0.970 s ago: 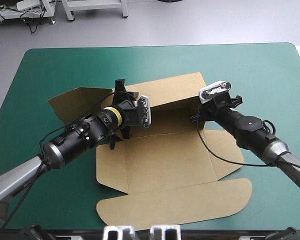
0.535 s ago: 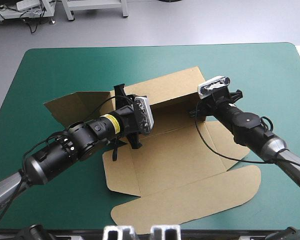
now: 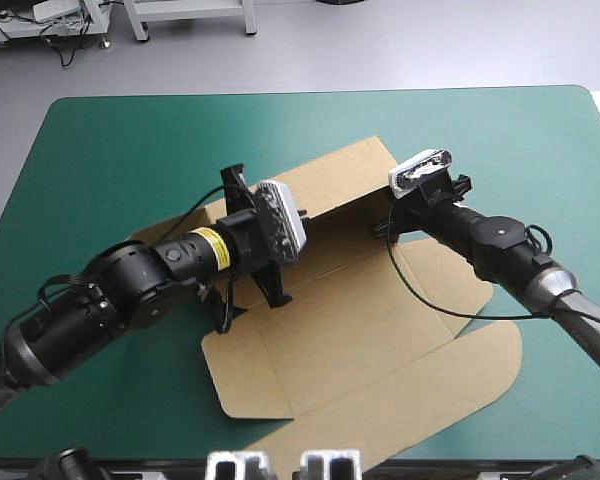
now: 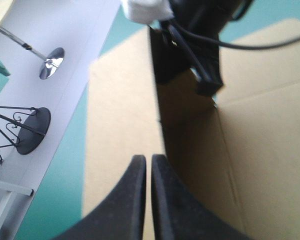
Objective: Fold the box
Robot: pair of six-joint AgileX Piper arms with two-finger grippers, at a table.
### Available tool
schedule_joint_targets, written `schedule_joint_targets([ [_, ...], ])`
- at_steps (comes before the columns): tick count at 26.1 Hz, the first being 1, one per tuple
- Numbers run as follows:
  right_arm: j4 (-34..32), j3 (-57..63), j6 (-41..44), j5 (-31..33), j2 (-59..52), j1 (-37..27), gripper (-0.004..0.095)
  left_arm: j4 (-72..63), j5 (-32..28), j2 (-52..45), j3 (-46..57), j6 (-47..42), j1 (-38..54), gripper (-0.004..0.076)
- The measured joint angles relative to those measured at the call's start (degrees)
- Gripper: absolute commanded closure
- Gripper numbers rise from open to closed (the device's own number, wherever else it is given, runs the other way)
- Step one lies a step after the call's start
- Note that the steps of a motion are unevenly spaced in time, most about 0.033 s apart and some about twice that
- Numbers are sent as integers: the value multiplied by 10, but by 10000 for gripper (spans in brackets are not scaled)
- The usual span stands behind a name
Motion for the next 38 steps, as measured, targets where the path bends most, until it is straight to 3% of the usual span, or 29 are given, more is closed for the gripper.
schedule_joint_targets([
  [1, -15, -1, 9, 18, 0, -6, 927, -12, 0, 0, -13, -2, 13, 707],
  [4, -191, -12, 130, 104, -14, -34, 927, -88, 30, 0, -56, 13, 120, 708],
  [7, -356, -53, 286, 179, -37, -71, 927, -235, 91, 1, -61, 102, 254, 708],
  [9, -425, -98, 360, 252, -41, -96, 927, -341, 140, 5, -61, 170, 344, 708],
  [13, -503, -161, 440, 342, -40, -111, 927, -449, 193, 13, -61, 229, 459, 715],
  [18, -605, -236, 553, 437, -17, -112, 927, -488, 197, 15, -62, 238, 543, 717],
  [22, -672, -304, 617, 519, 41, -114, 927, -495, 188, 15, -62, 232, 571, 717],
  [33, -680, -454, 689, 600, 215, -114, 913, -497, 199, 15, -62, 221, 571, 717],
  [35, -674, -470, 693, 595, 233, -114, 863, -497, 203, 15, -62, 219, 571, 717],
  [38, -664, -475, 698, 579, 248, -114, 708, -497, 215, 15, -62, 217, 571, 717],
])
